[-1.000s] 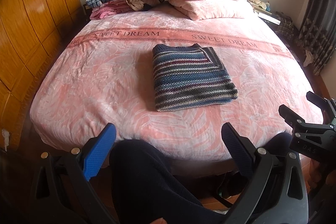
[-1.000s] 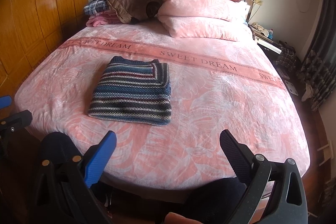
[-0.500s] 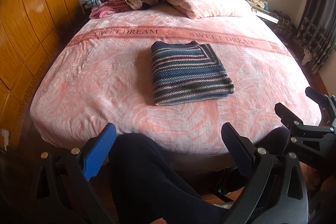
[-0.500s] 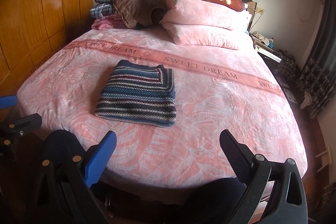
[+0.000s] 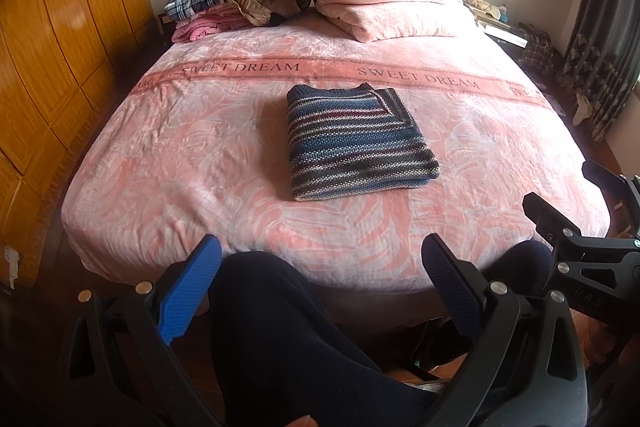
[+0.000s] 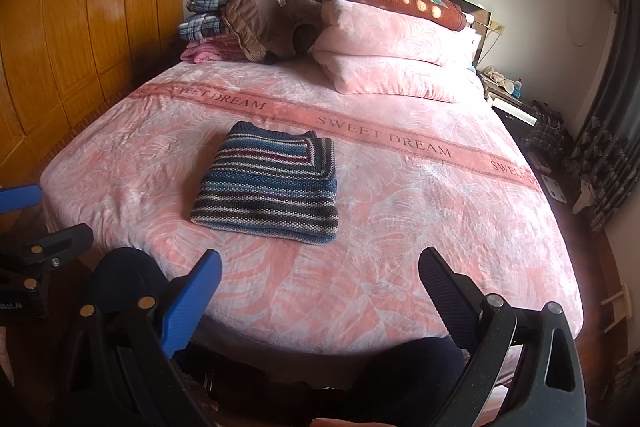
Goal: Fold small clothes
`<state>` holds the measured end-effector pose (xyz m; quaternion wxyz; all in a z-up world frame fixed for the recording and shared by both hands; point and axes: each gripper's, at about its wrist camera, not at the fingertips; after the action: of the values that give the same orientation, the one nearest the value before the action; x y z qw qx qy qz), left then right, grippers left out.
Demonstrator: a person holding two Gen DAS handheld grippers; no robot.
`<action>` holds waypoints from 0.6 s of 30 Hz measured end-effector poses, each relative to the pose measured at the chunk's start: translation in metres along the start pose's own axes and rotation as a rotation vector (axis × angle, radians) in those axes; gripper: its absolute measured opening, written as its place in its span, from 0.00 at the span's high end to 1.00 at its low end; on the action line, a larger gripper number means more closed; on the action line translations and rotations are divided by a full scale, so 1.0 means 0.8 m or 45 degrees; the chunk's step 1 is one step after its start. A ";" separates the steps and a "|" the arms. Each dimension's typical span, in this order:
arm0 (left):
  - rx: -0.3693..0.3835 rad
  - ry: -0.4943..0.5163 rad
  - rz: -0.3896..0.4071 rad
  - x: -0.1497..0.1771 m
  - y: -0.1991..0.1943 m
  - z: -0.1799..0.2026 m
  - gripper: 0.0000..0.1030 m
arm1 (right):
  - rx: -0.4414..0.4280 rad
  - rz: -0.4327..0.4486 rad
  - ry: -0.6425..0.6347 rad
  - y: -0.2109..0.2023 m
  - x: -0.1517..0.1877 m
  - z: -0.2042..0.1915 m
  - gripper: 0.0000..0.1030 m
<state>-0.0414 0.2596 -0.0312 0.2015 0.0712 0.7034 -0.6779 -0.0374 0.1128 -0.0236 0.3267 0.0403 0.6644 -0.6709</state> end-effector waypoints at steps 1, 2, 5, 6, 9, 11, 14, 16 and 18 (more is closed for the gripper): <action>-0.001 0.001 0.001 0.001 -0.001 0.000 0.03 | 0.002 0.002 0.002 -0.001 0.001 0.000 0.04; -0.001 0.001 0.002 0.001 -0.001 0.001 0.03 | 0.001 0.005 0.004 -0.002 0.002 0.001 0.04; 0.000 0.005 0.001 0.003 -0.003 0.003 0.03 | 0.004 0.003 0.007 -0.004 0.003 0.002 0.04; -0.001 0.006 0.001 0.004 -0.004 0.004 0.03 | 0.004 0.001 0.009 -0.004 0.003 0.002 0.04; 0.001 0.012 -0.001 0.005 -0.005 0.007 0.03 | 0.003 -0.001 0.013 -0.005 0.005 0.004 0.04; 0.002 0.013 -0.001 0.006 -0.005 0.008 0.03 | 0.005 -0.001 0.015 -0.004 0.006 0.005 0.04; 0.000 0.012 0.000 0.007 -0.005 0.008 0.03 | 0.005 0.000 0.015 -0.004 0.006 0.006 0.04; 0.001 0.012 -0.001 0.007 -0.004 0.008 0.03 | 0.002 -0.002 0.015 -0.004 0.006 0.006 0.04; 0.000 0.012 -0.002 0.007 -0.005 0.009 0.03 | 0.002 -0.004 0.015 -0.004 0.008 0.006 0.04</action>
<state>-0.0466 0.2516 -0.0299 0.1978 0.0738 0.7043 -0.6778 -0.0420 0.1055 -0.0231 0.3218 0.0435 0.6658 -0.6718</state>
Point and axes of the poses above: each gripper's, at about its wrist camera, not at the fingertips, and y roughly the way its jaws point, z to its right, x to its underside, and after that the axes turned 14 degrees about -z, right-handed
